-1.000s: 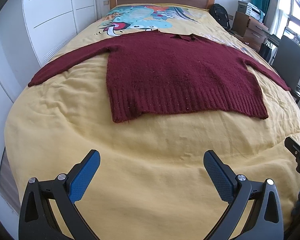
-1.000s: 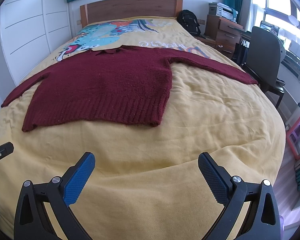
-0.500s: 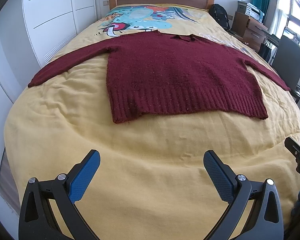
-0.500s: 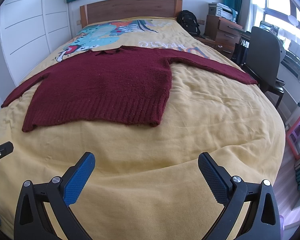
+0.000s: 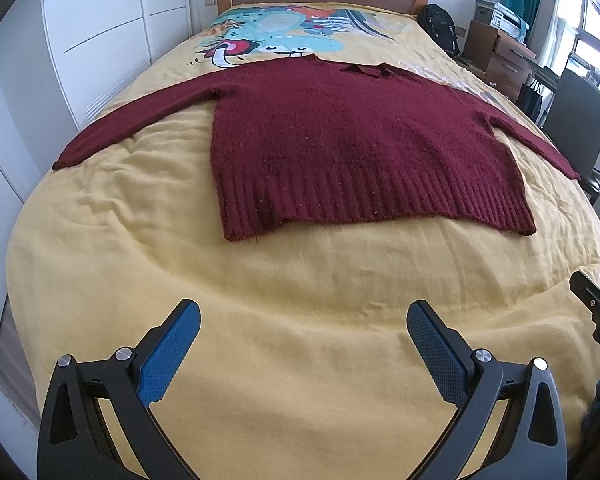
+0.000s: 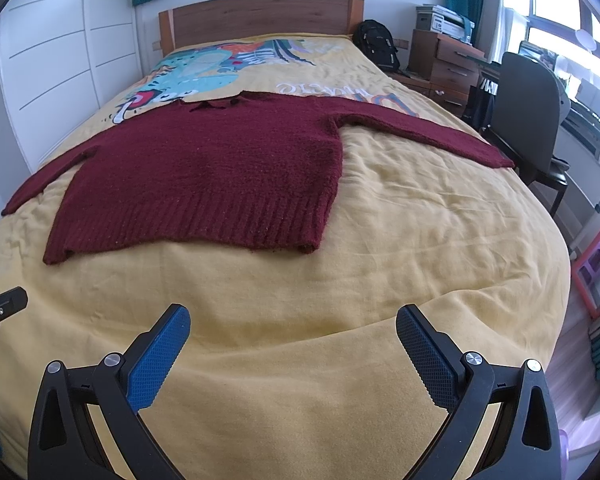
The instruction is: Fold small clothes
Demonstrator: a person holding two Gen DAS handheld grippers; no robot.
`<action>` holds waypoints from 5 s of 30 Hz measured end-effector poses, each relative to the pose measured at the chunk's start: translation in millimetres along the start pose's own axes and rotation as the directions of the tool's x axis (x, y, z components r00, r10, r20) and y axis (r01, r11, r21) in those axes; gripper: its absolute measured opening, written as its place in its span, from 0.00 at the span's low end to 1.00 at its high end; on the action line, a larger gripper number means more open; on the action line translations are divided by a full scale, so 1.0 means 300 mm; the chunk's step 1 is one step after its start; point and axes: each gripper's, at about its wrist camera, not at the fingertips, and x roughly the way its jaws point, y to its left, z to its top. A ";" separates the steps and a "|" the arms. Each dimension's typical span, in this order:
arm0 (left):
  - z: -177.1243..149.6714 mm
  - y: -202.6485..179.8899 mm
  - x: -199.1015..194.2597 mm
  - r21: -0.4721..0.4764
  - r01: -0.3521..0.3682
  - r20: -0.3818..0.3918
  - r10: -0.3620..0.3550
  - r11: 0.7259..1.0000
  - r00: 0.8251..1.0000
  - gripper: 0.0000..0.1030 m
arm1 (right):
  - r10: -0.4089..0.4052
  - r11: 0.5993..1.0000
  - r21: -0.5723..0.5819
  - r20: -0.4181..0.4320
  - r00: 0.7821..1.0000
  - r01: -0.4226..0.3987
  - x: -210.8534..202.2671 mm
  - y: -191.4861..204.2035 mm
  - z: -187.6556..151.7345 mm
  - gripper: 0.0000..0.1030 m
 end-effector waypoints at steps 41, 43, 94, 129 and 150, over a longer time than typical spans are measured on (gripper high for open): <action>0.057 0.016 0.033 0.034 -0.031 -0.011 0.032 0.999 0.999 0.99 | -0.019 1.000 0.019 -0.079 0.997 0.021 0.023 -0.015 0.030 1.00; 0.059 0.024 0.041 0.029 -0.030 -0.019 0.030 0.999 0.999 0.99 | -0.024 0.999 0.019 -0.086 0.996 0.026 0.025 -0.015 0.034 1.00; 0.551 0.847 0.243 -0.444 -0.115 -0.023 0.117 0.889 0.993 0.99 | -0.105 0.992 0.062 -0.135 0.985 0.114 0.247 -0.013 0.346 1.00; 0.488 1.768 0.508 -0.929 0.215 0.196 -0.093 0.301 0.976 0.35 | -0.140 0.990 -0.005 -0.222 0.965 0.142 0.395 0.031 0.367 1.00; 0.787 1.487 0.435 -0.853 0.243 0.190 -0.159 0.462 0.969 0.11 | -0.144 0.983 0.084 -0.219 0.965 0.166 0.394 -0.126 0.313 1.00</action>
